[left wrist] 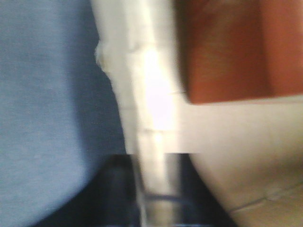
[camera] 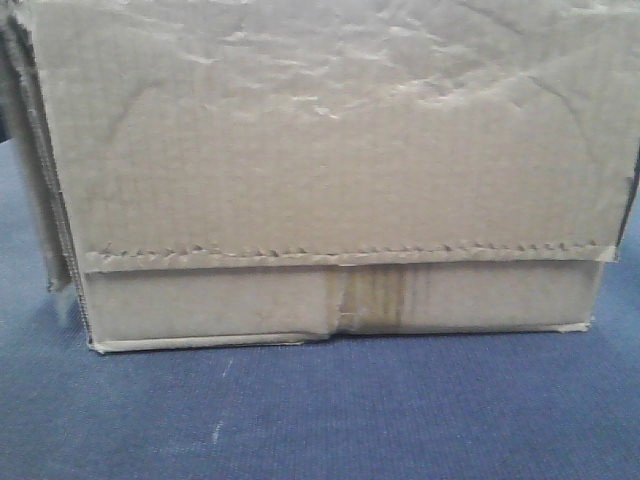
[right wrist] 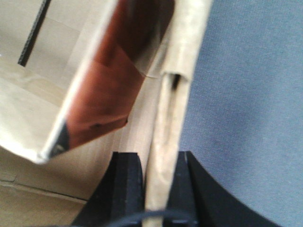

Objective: Stack two boxes on right shelf middle
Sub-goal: 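Lift the stacked boxes off the grey table with both grippers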

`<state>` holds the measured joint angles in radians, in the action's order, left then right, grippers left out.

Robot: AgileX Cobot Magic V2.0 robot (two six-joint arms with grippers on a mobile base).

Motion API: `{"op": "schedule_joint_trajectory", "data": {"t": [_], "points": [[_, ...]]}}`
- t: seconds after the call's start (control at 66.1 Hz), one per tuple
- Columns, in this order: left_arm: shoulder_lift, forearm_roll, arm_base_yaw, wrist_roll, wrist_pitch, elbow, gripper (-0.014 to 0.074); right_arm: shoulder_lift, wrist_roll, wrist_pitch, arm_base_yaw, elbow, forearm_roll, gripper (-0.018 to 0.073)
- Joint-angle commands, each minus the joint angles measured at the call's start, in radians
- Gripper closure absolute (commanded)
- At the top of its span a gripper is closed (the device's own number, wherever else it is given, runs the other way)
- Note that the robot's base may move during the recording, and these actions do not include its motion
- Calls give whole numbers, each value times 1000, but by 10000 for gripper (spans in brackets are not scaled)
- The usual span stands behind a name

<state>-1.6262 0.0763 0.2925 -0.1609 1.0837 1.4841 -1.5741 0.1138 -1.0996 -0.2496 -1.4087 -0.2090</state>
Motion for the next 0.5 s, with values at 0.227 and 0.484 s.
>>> {"op": "schedule_joint_trajectory", "data": {"t": [0.227, 0.484], "points": [[6, -41, -7, -2, 92, 88, 708, 8, 10, 8, 0, -7, 33, 711], [13, -51, -7, -2, 137, 235, 708, 99, 10, 72, -2, -20, 30, 711]]}}
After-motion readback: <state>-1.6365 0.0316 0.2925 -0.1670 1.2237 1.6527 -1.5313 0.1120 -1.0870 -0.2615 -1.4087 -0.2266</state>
